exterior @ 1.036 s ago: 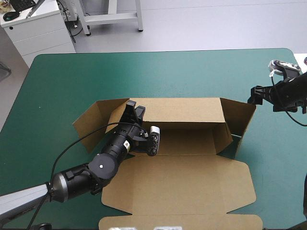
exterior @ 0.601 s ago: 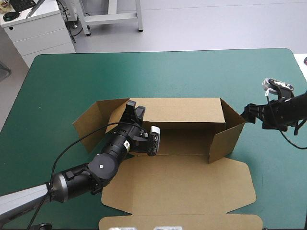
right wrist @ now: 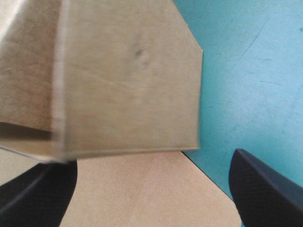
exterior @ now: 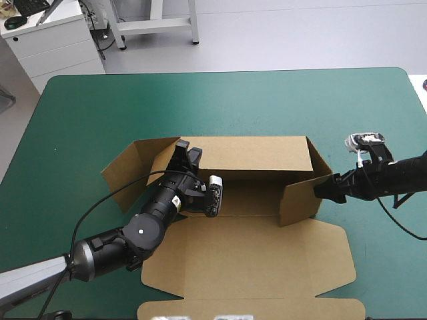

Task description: Fold the box

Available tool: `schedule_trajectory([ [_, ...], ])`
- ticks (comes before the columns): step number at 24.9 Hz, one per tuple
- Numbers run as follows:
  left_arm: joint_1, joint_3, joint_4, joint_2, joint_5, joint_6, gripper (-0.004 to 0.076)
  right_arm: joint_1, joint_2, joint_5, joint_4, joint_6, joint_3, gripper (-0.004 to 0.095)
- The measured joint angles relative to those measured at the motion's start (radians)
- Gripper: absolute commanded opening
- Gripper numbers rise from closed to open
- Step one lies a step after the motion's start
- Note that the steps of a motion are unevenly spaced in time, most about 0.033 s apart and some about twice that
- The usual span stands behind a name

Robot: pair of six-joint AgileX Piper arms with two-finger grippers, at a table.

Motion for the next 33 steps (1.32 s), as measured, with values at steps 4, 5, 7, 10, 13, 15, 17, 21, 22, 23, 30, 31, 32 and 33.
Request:
schedule_trajectory([
  [4, 0.000, 0.000, 0.000, 0.000, 0.000, 0.000, -0.0010, 0.000, 0.000, 0.009, 0.051, -0.059, 0.000, 0.0791],
  [5, 0.000, 0.000, 0.000, 0.000, 0.000, 0.000, -0.0010, 0.000, 0.000, 0.009, 0.056, -0.069, 0.000, 0.0791],
  [7, 0.000, 0.000, 0.000, 0.000, 0.000, 0.000, -0.0010, 0.000, 0.000, 0.009, 0.070, -0.080, 0.000, 0.0791],
  [10, 0.000, 0.000, 0.000, 0.000, 0.000, 0.000, -0.0010, 0.018, 0.000, -0.008, 0.086, -0.103, 0.000, 0.0791],
  [13, 0.000, 0.000, 0.000, 0.000, 0.000, 0.000, -0.0010, 0.112, -0.014, -0.106, 0.077, -0.092, 0.031, 0.0789],
  [15, 0.000, 0.000, 0.000, 0.000, -0.001, 0.000, -0.0010, 0.177, -0.052, -0.229, 0.077, -0.080, 0.102, 0.0789],
  [17, 0.000, 0.000, 0.000, 0.000, -0.001, 0.000, -0.0010, 0.222, -0.096, -0.334, 0.076, -0.075, 0.165, 0.0786],
  [21, 0.000, 0.000, 0.000, 0.000, -0.002, 0.000, -0.0010, 0.309, -0.197, -0.539, 0.077, -0.064, 0.286, 0.0785],
  [22, 0.000, 0.000, 0.000, 0.000, -0.002, 0.000, -0.0010, 0.332, -0.221, -0.587, 0.078, -0.057, 0.312, 0.0785],
  [23, 0.000, 0.000, 0.000, 0.000, -0.002, 0.000, -0.0010, 0.353, -0.241, -0.630, 0.078, -0.049, 0.336, 0.0785],
  [30, 0.000, 0.000, 0.000, 0.000, -0.002, 0.000, -0.0010, 0.470, -0.266, -0.827, 0.089, -0.017, 0.445, 0.0659],
  [31, 0.000, 0.000, 0.000, 0.000, -0.002, 0.000, -0.0010, 0.487, -0.266, -0.849, 0.092, -0.012, 0.453, 0.0634],
  [32, 0.000, 0.000, 0.000, 0.000, -0.002, 0.000, -0.0010, 0.504, -0.266, -0.874, 0.094, -0.007, 0.457, 0.0614],
  [33, 0.000, 0.000, 0.000, 0.000, -0.002, 0.000, -0.0010, 0.517, -0.266, -0.899, 0.097, 0.001, 0.459, 0.0589],
])
